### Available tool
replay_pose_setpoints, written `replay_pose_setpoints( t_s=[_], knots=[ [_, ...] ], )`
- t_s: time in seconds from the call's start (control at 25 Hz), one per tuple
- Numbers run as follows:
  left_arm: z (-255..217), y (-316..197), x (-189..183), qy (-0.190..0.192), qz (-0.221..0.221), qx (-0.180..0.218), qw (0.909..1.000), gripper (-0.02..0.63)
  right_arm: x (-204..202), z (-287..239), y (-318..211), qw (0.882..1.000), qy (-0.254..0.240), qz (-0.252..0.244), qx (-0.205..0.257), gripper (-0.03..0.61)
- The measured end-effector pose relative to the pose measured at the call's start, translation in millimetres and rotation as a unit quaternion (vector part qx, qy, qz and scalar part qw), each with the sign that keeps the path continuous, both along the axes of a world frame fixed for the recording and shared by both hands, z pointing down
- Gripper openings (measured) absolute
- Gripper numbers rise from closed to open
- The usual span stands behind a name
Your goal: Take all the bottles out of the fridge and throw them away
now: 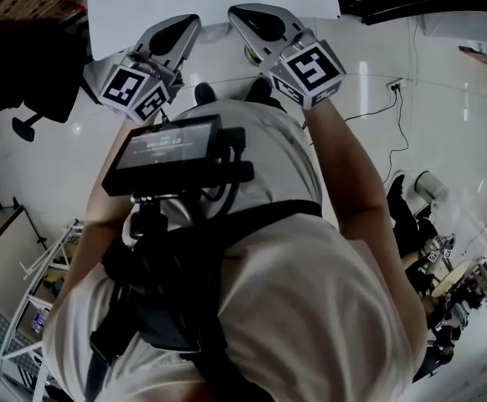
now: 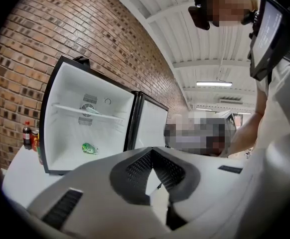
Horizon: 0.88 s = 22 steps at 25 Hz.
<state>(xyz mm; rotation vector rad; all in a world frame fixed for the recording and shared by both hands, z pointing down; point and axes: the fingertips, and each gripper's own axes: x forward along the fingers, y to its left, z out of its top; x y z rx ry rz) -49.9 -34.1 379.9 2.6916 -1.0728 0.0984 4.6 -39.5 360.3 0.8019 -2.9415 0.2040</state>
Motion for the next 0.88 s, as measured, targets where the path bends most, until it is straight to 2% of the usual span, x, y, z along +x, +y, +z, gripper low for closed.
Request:
replay_pose_setpoints(
  t_s=[0.36,0.88],
  knots=[
    [-1.4,0.2,10.8,-0.009,0.014,0.002,0.9999,0.002,8.0,-10.8,-0.4,1.000,-0.022,0.009,0.007,0.003],
    [-7.1,-4.4,8.7,-0.013,0.008,0.015,0.9998,0.002,0.8,-13.2,-0.8,0.999,-0.034,-0.002,0.012,0.003]
  ],
)
